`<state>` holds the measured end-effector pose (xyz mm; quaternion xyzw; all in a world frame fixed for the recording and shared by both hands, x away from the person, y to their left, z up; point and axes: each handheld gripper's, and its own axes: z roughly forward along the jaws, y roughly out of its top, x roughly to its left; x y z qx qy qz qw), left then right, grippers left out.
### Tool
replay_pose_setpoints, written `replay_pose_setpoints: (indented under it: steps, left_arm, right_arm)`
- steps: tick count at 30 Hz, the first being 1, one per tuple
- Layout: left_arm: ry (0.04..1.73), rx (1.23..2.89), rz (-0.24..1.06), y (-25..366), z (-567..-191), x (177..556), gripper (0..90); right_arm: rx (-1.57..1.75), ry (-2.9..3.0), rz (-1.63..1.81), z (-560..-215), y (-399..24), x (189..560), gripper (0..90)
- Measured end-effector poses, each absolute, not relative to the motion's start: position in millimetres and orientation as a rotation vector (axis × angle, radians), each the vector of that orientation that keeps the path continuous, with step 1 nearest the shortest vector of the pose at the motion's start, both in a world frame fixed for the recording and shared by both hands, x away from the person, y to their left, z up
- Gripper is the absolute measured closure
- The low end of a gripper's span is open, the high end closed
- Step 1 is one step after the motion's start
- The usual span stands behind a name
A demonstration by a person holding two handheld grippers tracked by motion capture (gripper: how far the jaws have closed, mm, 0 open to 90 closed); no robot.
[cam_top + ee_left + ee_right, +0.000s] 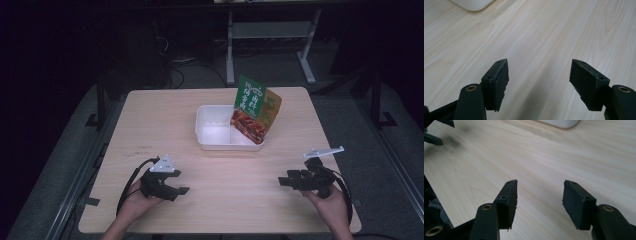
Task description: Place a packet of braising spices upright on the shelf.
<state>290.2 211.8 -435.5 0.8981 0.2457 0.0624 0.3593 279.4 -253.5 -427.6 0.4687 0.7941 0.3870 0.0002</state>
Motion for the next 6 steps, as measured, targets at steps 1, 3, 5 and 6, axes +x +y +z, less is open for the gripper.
replay_pose_setpoints:
  steps: [1, 3, 5, 6]
  left_arm:
    - [0.634, 2.316, 0.161, 211.8, -435.5, 290.2, 31.1]
    - [0.632, 2.317, 0.16, 211.1, -435.8, 290.2, 30.9]
    - [0.629, 2.315, 0.161, 210.1, -435.6, 290.1, 30.8]
    - [0.624, 2.32, 0.163, 209.9, -435.2, 290.1, 30.8]
  right_arm:
    - [1.474, 2.491, 1.222, -431.4, -254.8, 276.5, 43.8]
    - [1.48, 2.486, 1.219, -438.1, -256.4, 270.9, 43.0]
    - [1.486, 2.484, 1.211, -443.9, -254.6, 266.3, 41.7]
    - [1.486, 2.484, 1.211, -443.9, -254.6, 266.3, 40.2]
